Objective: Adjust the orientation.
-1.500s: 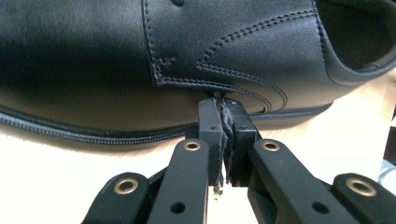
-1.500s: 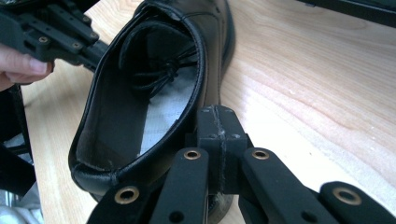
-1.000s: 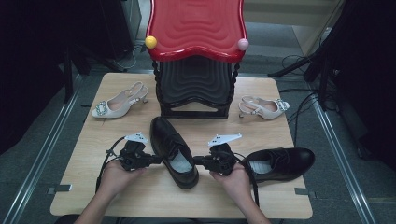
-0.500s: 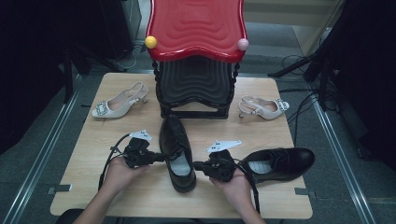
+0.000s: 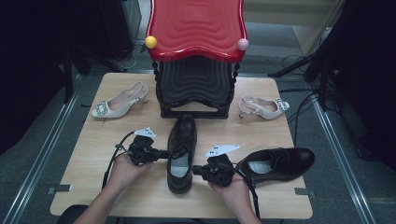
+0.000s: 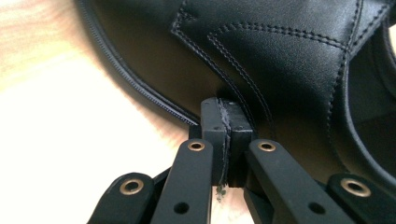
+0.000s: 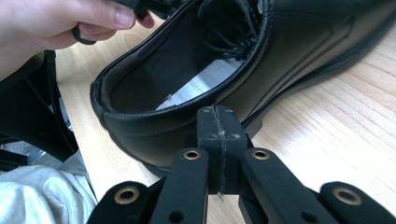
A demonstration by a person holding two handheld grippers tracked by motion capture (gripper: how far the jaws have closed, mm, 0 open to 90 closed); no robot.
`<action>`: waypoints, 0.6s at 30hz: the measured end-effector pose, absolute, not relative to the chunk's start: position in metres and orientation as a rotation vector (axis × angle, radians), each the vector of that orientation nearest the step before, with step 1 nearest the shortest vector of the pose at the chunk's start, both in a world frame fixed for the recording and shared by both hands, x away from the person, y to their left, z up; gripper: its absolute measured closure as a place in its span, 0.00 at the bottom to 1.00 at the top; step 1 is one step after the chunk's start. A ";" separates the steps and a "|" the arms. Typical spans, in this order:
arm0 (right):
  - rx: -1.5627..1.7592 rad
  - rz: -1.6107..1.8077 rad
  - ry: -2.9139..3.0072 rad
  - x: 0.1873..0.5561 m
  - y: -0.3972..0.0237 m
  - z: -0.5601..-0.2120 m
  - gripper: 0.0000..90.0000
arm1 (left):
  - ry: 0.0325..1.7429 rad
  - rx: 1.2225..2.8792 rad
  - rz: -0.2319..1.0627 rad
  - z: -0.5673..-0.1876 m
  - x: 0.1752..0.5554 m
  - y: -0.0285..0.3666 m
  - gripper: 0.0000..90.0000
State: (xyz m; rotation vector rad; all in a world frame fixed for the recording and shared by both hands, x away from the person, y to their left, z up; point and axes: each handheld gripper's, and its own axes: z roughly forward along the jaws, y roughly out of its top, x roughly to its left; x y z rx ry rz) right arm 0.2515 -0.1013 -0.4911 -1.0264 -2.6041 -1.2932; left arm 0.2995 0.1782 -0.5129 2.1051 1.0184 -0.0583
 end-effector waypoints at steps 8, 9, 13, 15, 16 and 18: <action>-1.031 -1.242 -2.633 0.260 -0.110 -0.493 0.95 | 0.975 2.158 -0.013 -0.505 0.298 0.186 0.86; -1.041 -1.240 -2.641 0.261 -0.112 -0.492 0.92 | 0.969 2.157 -0.014 -0.504 0.297 0.188 0.84; -1.073 -1.275 -2.641 0.268 -0.118 -0.489 0.73 | 0.998 2.097 -0.054 -0.501 0.290 0.197 0.71; -1.091 -1.271 -2.637 0.272 -0.120 -0.490 0.66 | 0.993 2.085 -0.045 -0.501 0.286 0.201 0.64; -1.103 -1.273 -2.632 0.274 -0.120 -0.491 0.64 | 0.989 2.084 -0.048 -0.501 0.285 0.202 0.61; -1.112 -1.285 -2.621 0.279 -0.119 -0.490 0.61 | 0.993 2.099 -0.032 -0.502 0.282 0.204 0.52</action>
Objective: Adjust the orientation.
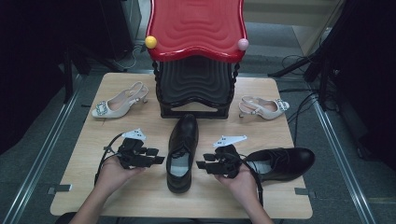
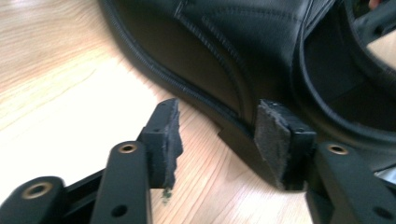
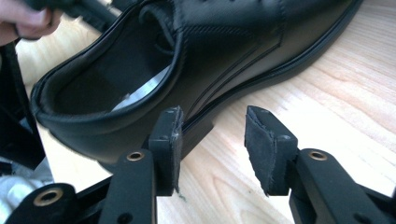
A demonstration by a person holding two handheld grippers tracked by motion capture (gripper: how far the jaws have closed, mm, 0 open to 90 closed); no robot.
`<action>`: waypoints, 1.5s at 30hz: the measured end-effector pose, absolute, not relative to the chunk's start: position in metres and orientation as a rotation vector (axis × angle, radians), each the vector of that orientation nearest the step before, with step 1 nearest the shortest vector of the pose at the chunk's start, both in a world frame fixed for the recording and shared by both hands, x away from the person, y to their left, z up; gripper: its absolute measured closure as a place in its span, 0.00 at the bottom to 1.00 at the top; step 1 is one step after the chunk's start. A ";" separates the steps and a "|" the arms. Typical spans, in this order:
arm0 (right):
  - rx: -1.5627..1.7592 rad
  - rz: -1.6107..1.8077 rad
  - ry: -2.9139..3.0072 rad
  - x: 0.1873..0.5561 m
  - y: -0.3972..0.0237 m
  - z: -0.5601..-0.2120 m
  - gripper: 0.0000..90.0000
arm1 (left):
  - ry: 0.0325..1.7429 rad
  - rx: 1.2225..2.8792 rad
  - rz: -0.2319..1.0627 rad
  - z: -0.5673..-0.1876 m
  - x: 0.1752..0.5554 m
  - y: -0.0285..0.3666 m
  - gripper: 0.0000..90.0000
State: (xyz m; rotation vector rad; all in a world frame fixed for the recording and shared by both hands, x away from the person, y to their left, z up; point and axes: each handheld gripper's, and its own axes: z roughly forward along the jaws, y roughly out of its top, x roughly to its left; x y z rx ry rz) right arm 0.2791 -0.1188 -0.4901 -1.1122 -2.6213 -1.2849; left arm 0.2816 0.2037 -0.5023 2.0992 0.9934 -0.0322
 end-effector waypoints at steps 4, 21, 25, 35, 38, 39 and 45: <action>-1.093 -1.293 -2.647 0.284 -0.115 -0.487 0.60 | 1.007 2.115 -0.067 -0.507 0.278 0.207 0.45; -1.079 -1.278 -2.657 0.292 -0.117 -0.480 0.69 | 1.013 2.127 -0.066 -0.513 0.269 0.211 0.41; -1.087 -1.278 -2.637 0.292 -0.125 -0.476 0.79 | 1.010 2.126 -0.064 -0.513 0.270 0.211 0.41; -1.124 -1.287 -2.603 0.289 -0.150 -0.470 1.00 | 0.989 2.132 -0.064 -0.511 0.275 0.206 0.41; -1.154 -1.287 -2.596 0.289 -0.157 -0.469 1.00 | 0.987 2.132 -0.063 -0.511 0.276 0.205 0.41; -1.157 -1.292 -2.602 0.289 -0.159 -0.468 1.00 | 0.985 2.134 -0.065 -0.511 0.277 0.205 0.41; -1.227 -1.300 -2.612 0.283 -0.180 -0.464 1.00 | 0.979 2.131 -0.056 -0.509 0.281 0.205 0.41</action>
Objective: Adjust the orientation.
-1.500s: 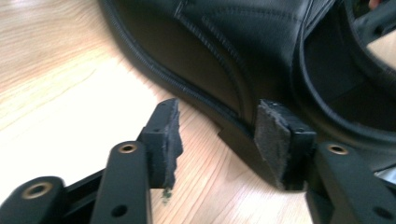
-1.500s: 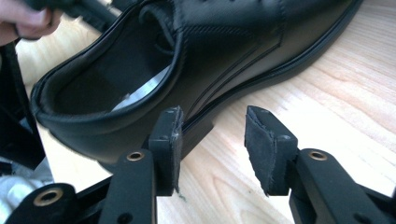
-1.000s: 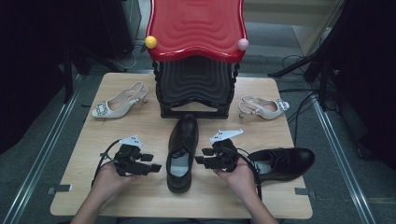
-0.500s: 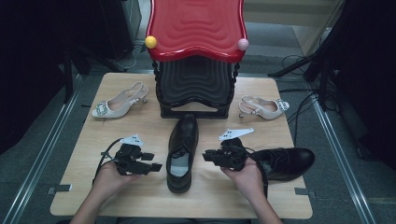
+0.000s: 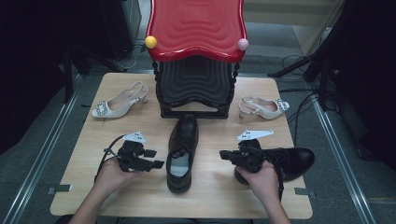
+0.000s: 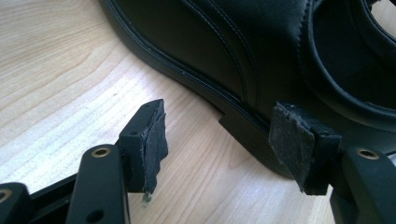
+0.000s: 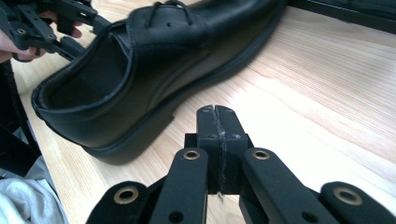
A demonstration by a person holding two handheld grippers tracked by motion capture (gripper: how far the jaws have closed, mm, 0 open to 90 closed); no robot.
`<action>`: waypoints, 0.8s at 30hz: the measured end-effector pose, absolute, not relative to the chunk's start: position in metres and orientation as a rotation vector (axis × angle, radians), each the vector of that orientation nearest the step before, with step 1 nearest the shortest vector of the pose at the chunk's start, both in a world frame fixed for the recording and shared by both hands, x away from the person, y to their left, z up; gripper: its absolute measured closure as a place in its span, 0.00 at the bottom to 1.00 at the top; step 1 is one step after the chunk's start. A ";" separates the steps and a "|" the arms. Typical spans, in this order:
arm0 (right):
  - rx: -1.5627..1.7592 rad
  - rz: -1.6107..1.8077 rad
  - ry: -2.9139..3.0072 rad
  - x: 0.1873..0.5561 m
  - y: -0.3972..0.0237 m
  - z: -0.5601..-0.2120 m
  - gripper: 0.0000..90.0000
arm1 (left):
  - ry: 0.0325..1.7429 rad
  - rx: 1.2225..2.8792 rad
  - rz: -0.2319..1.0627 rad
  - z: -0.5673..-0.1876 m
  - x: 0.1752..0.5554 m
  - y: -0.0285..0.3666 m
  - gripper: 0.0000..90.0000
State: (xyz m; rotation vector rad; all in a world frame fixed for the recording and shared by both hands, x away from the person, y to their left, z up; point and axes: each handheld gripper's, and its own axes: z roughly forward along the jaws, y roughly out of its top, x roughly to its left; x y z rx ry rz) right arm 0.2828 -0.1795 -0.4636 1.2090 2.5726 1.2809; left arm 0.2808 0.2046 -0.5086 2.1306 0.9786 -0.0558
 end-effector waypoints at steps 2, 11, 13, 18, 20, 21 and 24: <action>1.226 1.280 2.555 0.281 -0.187 -0.463 1.00 | 0.982 2.127 -0.054 -0.508 0.283 0.205 0.41; 1.304 1.263 2.479 0.269 -0.218 -0.460 1.00 | 0.974 2.096 -0.072 -0.509 0.290 0.203 0.41; 1.325 1.262 2.461 0.265 -0.225 -0.459 1.00 | 0.971 2.115 -0.066 -0.508 0.293 0.202 0.41; 1.351 1.309 2.401 0.256 -0.242 -0.454 1.00 | 0.970 2.123 -0.064 -0.508 0.298 0.202 0.41; 1.371 1.305 2.380 0.253 -0.248 -0.452 1.00 | 0.971 2.124 -0.067 -0.509 0.300 0.202 0.41; 1.378 1.284 2.378 0.251 -0.251 -0.453 1.00 | 0.974 2.125 -0.066 -0.509 0.300 0.202 0.41; 1.417 1.241 2.383 0.246 -0.258 -0.462 1.00 | 0.971 2.123 -0.072 -0.509 0.302 0.201 0.41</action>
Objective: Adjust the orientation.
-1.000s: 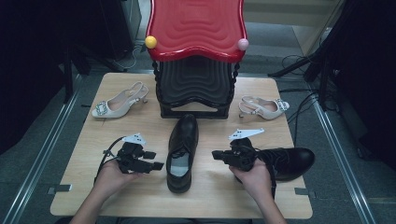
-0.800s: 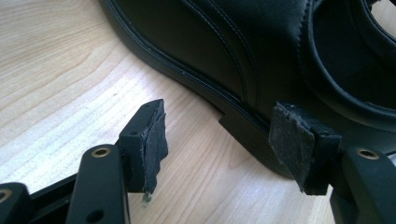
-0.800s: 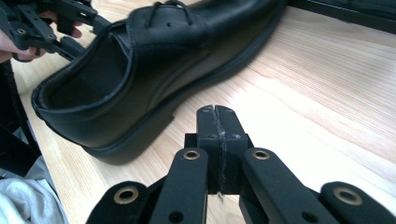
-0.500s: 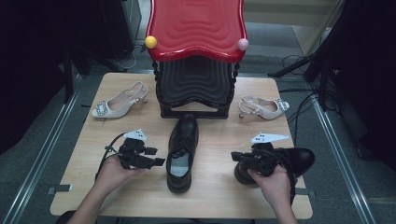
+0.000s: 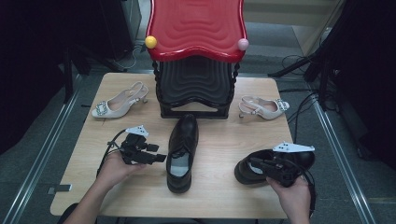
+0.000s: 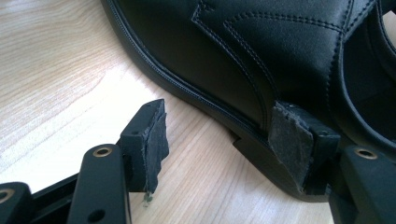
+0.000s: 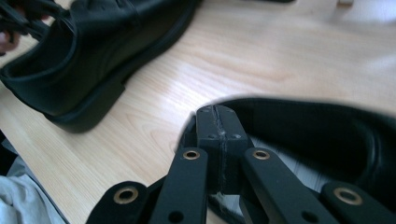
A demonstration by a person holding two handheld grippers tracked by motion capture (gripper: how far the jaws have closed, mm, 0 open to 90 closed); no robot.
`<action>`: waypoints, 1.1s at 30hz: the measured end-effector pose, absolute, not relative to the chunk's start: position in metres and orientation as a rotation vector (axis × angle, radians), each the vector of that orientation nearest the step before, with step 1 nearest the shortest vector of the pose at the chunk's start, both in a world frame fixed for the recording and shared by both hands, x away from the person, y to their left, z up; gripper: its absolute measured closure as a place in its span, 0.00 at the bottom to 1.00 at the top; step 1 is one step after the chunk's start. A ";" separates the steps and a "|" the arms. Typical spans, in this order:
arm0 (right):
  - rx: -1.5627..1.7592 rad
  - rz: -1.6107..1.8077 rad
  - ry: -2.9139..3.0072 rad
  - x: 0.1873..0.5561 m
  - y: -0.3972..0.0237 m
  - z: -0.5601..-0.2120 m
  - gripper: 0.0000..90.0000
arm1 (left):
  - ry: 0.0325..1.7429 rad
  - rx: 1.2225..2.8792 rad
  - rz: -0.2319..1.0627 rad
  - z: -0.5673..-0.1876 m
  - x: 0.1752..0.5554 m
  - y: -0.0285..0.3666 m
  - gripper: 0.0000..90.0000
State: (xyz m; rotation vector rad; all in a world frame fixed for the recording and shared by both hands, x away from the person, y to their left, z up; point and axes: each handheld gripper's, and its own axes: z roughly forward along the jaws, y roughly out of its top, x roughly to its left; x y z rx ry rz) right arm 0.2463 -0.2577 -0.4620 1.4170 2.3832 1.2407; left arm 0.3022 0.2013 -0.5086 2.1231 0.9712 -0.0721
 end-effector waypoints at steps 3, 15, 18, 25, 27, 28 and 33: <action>1.424 1.215 2.399 0.247 -0.257 -0.468 1.00 | 0.966 2.133 -0.078 -0.509 0.304 0.198 0.41; 1.471 1.190 2.466 0.259 -0.244 -0.485 1.00 | 0.965 2.156 -0.068 -0.510 0.303 0.197 0.42; 1.478 1.207 2.468 0.260 -0.244 -0.486 1.00 | 0.961 2.175 -0.055 -0.510 0.301 0.197 0.42; 1.479 1.204 2.468 0.265 -0.240 -0.486 1.00 | 0.964 2.148 -0.030 -0.507 0.295 0.202 0.42; 1.486 1.205 2.473 0.267 -0.238 -0.485 1.00 | 0.968 2.138 -0.031 -0.507 0.294 0.204 0.42; 1.477 1.219 2.484 0.268 -0.236 -0.486 1.00 | 0.972 2.136 -0.030 -0.507 0.294 0.206 0.41; 1.445 1.221 2.520 0.270 -0.223 -0.486 1.00 | 0.987 2.135 -0.030 -0.509 0.291 0.210 0.41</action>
